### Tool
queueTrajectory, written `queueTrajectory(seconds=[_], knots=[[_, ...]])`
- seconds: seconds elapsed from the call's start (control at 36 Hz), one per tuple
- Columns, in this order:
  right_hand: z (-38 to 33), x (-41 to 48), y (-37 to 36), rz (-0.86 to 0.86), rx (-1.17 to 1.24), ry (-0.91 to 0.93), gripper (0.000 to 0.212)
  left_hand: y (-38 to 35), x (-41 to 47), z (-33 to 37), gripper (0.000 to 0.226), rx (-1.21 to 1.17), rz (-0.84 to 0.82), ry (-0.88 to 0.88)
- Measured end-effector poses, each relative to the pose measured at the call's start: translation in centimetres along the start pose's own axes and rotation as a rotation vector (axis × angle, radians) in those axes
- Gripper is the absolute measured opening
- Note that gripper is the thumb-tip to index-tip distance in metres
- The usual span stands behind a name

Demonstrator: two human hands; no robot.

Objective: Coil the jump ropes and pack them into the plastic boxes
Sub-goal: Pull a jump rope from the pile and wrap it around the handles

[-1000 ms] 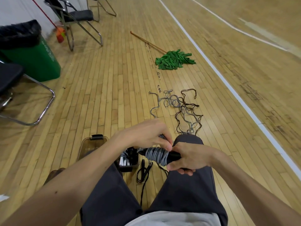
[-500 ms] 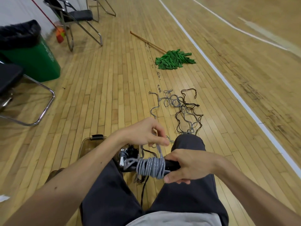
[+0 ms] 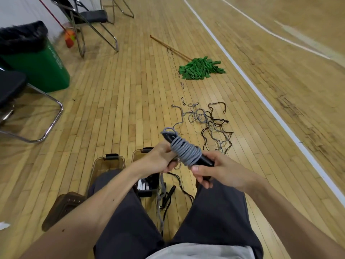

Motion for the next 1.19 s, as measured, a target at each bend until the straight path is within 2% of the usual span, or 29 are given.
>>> queueTrajectory(seconds=[0.11,0.31,0.47,0.56,0.69,0.81,0.89,0.97,1.06,1.14,1.19], knots=[[1.0,0.3,0.5,0.075,0.071,-0.059,0.01,-0.3,-0.3,-0.4,0.031,-0.047,0.033,0.012],[2.0,0.5,1.3,0.179,0.17,-0.094,0.013,-1.1,-1.0,-1.0,0.028,-0.082,-0.085,-0.028],[3.4,1.0,1.8,0.264,0.062,-0.13,0.013,-1.6,-0.9,-1.2,0.021,0.03,-0.145,-0.004],[4.1,1.1,2.1,0.279,-0.058,-0.137,0.01,-1.7,-0.6,-1.4,0.02,0.134,-0.147,0.012],[4.7,1.3,2.0,0.285,-0.11,-0.14,0.002,-1.9,-0.6,-1.2,0.021,0.288,-0.192,0.021],[4.8,1.4,1.6,0.273,-0.196,-0.135,0.006,-1.6,-0.7,-0.5,0.019,0.645,-0.151,-0.015],[4.8,1.8,1.5,0.318,-0.226,-0.156,0.008,-1.6,-0.7,0.4,0.022,0.897,0.002,-0.048],[5.0,2.3,2.0,0.421,-0.241,-0.175,0.011,-1.4,-0.5,0.5,0.028,0.927,0.132,-0.057],[5.6,2.7,2.7,0.507,-0.336,-0.214,0.013,-1.6,-0.4,0.1,0.031,0.924,0.141,-0.052],[5.9,2.9,2.6,0.485,-0.382,-0.263,0.014,-2.1,-0.6,0.3,0.029,1.037,0.121,-0.095],[5.6,2.8,2.2,0.405,-0.375,-0.324,0.016,-1.9,-0.7,1.1,0.03,1.109,0.101,-0.15]])
Point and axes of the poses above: each hand's wrist, its own x-axis towards the middle knuckle, its own y-axis out of the back of the hand, z = x × y, the point moved 3 cm from there along x, towards the middle knuckle, and after that the axes turned 9 degrees about x, right-handed, at the moved point
